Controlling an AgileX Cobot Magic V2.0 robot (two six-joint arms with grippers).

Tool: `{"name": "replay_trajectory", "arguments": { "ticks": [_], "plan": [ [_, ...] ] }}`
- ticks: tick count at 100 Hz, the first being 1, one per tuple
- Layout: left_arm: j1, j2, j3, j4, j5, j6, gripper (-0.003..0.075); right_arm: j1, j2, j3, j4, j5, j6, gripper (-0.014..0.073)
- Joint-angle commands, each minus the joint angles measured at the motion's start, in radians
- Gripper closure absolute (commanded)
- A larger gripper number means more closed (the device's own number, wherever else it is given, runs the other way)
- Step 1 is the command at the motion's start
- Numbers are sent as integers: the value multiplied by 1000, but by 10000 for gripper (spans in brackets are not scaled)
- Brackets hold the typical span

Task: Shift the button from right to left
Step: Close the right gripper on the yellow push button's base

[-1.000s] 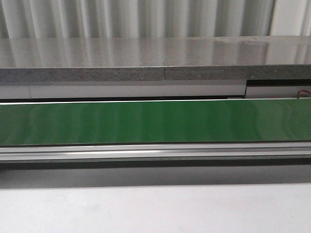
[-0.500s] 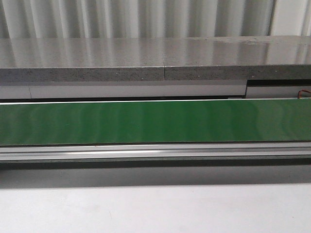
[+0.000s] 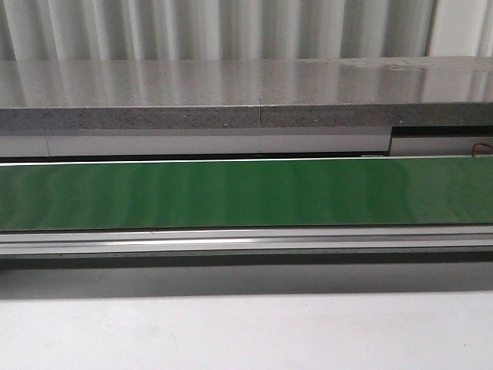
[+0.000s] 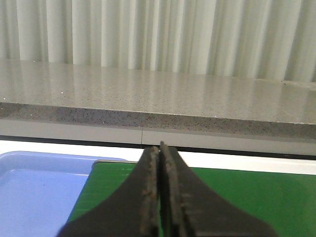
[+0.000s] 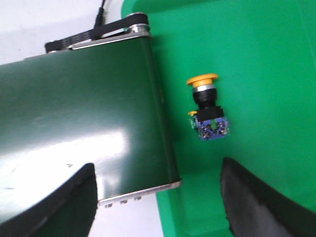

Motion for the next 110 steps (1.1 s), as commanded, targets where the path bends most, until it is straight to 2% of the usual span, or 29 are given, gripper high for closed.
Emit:
{"name": "replay_trajectory", "arguments": {
  "ticks": [1, 26, 47, 101, 110],
  "plan": [
    [3, -35, 23, -8, -75, -3, 740, -37, 29, -37, 17, -79, -72, 67],
    [3, -35, 23, -8, -75, -3, 740, -133, 195, -37, 17, -157, -92, 67],
    [3, -35, 23, -8, -75, -3, 740, -169, 293, -40, 17, -220, -99, 67],
    [3, -35, 23, -8, -75, -3, 740, -180, 508, -110, 17, -259, -143, 67],
    [3, -35, 23, -8, -75, -3, 740, -180, 539, -110, 17, -268, -143, 88]
  ]
}}
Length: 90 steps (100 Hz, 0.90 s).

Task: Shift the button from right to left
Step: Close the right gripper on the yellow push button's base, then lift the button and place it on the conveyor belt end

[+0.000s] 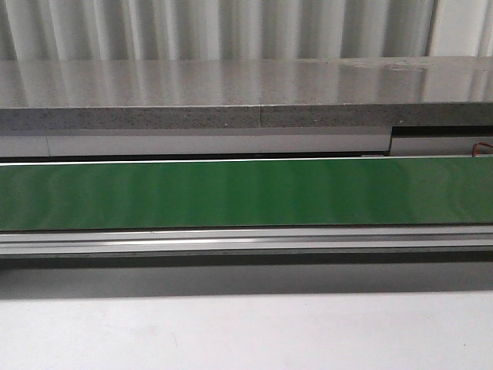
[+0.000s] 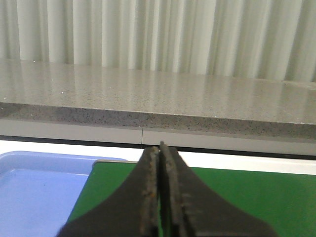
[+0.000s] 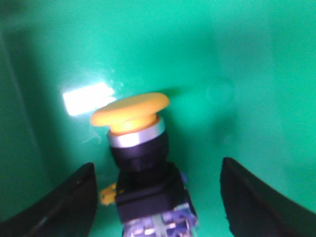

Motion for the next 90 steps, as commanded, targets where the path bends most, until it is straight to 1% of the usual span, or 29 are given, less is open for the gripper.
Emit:
{"name": "replay_trajectory", "arguments": {
  "ticks": [1, 10, 22, 29, 45, 63, 78, 90],
  "plan": [
    [3, -35, 23, -8, -75, -3, 740, -6, -15, -32, 3, -39, -14, 94],
    [3, -35, 23, -8, -75, -3, 740, -6, 2, -32, 9, -41, -14, 155],
    [3, -35, 23, -8, -75, -3, 740, -6, 2, -34, 9, -36, -14, 291],
    [3, -35, 23, -8, -75, -3, 740, -6, -4, -49, 9, -14, -14, 328],
    [3, -35, 23, -8, -75, -3, 740, -6, -66, -76, 33, 33, -14, 326],
    [3, -35, 23, -8, -75, -3, 740, 1, -214, -76, 112, 87, -14, 326],
    [3, -35, 23, -8, -75, -3, 740, 37, -298, -76, 173, 142, -14, 326],
    [3, -35, 23, -8, -75, -3, 740, 94, -304, -67, 202, 183, -14, 326]
  ]
}}
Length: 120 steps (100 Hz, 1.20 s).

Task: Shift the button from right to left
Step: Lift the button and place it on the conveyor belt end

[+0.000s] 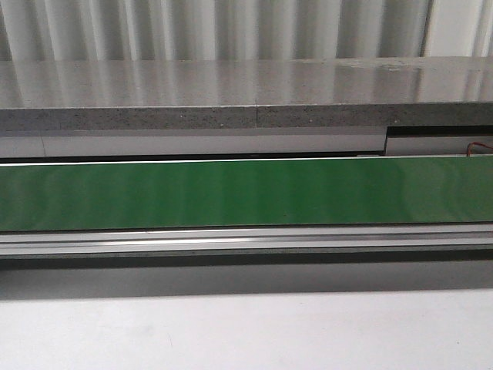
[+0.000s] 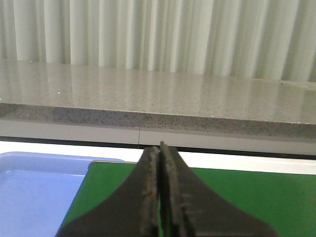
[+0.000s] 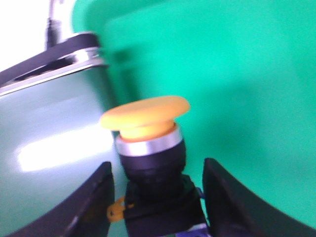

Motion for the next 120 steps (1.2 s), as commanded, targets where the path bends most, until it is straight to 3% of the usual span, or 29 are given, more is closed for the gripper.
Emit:
{"name": "replay_trajectory", "arguments": {
  "ticks": [1, 34, 76, 85, 105, 120],
  "plan": [
    [3, -35, 23, -8, -75, -3, 740, 43, -47, -16, 34, 8, -10, 326],
    [3, -35, 23, -8, -75, -3, 740, 218, -45, 22, 34, 7, -10, 326],
    [3, -35, 23, -8, -75, -3, 740, 231, 12, 22, 44, -1, -10, 314],
    [3, -35, 23, -8, -75, -3, 740, 231, 32, 22, 47, -1, -10, 244],
    [3, -35, 23, -8, -75, -3, 740, 231, 20, 18, 60, -8, -10, -47],
    [3, -35, 23, -8, -75, -3, 740, 231, -29, 18, 65, -34, -10, -52]
  ]
}}
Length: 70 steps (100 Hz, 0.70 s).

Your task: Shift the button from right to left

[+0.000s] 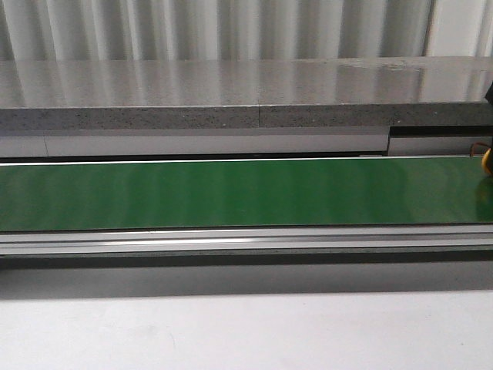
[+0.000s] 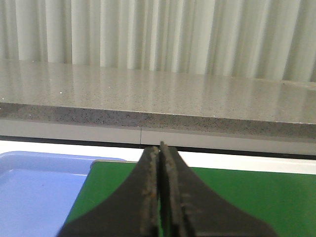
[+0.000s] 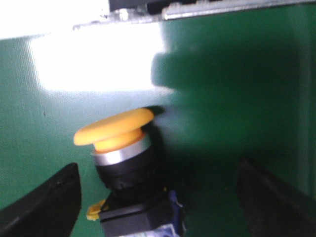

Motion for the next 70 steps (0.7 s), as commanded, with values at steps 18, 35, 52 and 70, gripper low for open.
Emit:
{"name": "replay_trajectory", "arguments": {
  "ticks": [18, 35, 52, 70],
  "plan": [
    [3, -35, 23, -8, -75, -3, 740, 0, -223, -26, 20, -78, -32, -51],
    [3, -35, 23, -8, -75, -3, 740, 0, -409, 27, 45, -148, -99, -51],
    [3, -35, 23, -8, -75, -3, 740, 0, -633, 185, 46, -214, -154, -51],
    [3, -35, 23, -8, -75, -3, 740, 0, -852, 358, 46, -222, -170, -51]
  ]
}}
